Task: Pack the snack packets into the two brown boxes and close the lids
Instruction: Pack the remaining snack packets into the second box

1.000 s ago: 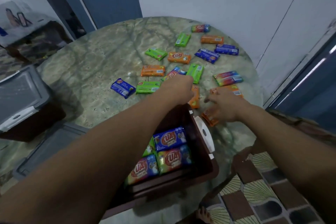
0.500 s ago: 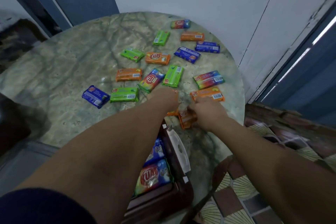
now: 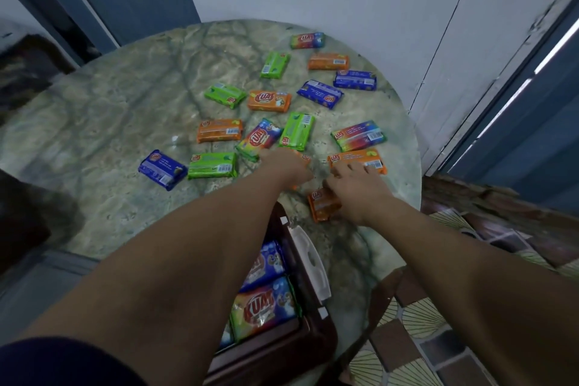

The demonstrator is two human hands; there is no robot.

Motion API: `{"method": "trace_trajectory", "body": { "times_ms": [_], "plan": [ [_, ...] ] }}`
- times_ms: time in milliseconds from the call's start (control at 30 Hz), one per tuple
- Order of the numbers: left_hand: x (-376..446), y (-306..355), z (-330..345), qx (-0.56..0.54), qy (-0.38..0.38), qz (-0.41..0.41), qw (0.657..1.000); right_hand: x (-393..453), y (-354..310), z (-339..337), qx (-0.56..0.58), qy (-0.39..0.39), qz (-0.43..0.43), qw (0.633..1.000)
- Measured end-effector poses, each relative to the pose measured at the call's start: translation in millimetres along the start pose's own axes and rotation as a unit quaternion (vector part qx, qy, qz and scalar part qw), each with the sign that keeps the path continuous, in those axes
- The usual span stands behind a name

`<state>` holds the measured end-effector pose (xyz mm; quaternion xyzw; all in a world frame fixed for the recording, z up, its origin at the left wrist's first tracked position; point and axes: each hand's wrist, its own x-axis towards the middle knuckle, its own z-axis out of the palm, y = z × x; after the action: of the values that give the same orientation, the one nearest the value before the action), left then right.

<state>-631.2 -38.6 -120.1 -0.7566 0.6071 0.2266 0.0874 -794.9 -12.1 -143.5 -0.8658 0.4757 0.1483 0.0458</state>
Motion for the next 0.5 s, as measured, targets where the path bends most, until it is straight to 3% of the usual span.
{"method": "trace_trajectory", "body": {
  "times_ms": [67, 200, 300, 500],
  "plan": [
    [-1.2, -7.6, -6.5, -0.082, 0.001, -0.029, 0.996, -1.0, -1.1, 0.6, 0.006, 0.009, 0.004, 1.0],
    [-13.8, -34.7, -18.0, -0.198, 0.073, -0.049, 0.976, 0.6, -10.8, -7.9, 0.154, 0.076, 0.041, 0.984],
    [-34.4, -64.8, -25.7, -0.196, 0.156, -0.028, 0.968, 5.2, -25.5, -24.5, 0.244, 0.126, 0.053, 0.96],
    [-90.1, -131.6, -33.5, -0.188, 0.26, -0.017, 0.947, 8.3, -74.0, -66.6, 0.32, 0.195, 0.041, 0.926]
  ]
}}
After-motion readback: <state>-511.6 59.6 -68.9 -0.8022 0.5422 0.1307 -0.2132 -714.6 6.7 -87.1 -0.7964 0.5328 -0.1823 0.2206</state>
